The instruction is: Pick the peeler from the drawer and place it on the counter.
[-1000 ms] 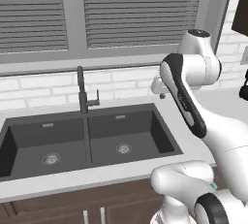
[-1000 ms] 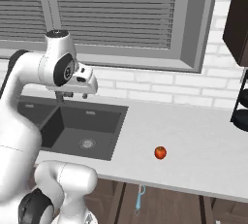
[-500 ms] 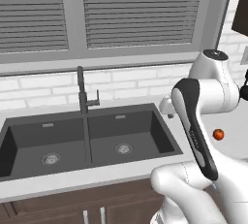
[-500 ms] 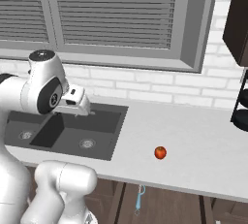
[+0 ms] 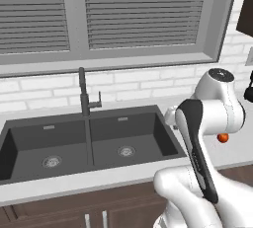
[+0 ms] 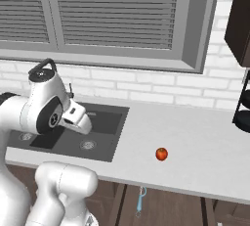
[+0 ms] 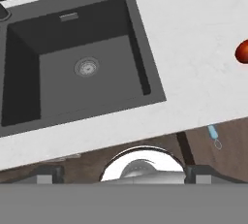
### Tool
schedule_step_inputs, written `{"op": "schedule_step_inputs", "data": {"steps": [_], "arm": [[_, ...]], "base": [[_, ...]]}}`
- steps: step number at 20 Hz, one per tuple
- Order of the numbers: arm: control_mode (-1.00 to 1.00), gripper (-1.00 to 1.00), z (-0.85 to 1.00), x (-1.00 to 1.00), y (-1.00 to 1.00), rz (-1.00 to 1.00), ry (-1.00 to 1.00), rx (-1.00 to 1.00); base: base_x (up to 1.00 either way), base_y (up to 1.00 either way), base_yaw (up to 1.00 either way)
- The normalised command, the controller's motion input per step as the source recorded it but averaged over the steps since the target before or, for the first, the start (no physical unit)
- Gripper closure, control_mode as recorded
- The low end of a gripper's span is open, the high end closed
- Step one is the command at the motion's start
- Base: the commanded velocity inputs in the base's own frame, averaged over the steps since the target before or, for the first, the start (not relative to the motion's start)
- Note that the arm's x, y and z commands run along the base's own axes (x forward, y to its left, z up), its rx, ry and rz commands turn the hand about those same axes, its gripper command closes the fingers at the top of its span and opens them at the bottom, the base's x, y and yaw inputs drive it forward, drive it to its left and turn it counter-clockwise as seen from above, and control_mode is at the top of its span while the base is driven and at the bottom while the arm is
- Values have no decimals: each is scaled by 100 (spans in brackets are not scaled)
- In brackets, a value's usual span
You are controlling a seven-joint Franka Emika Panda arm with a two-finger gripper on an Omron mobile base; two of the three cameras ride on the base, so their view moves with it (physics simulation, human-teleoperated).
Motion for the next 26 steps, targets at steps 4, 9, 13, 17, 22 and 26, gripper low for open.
{"op": "schedule_step_inputs", "data": {"steps": [4, 9, 13, 17, 22, 26], "arm": [[-100, -100, -16, -22, 0, -33, 0, 4], [-100, -100, -18, -13, 7, -55, 1, 17], [-100, -100, -25, -50, -55, -67, 14, 21], [-100, -100, -18, -42, -90, -50, 14, 18], [-100, -100, -1, -16, -99, -25, 6, 7], [-100, -100, -19, -3, -78, -18, 6, 1]], "base": [[0, 0, 0], [0, 0, 0], [0, 0, 0], [0, 0, 0], [0, 0, 0], [0, 0, 0]]}}
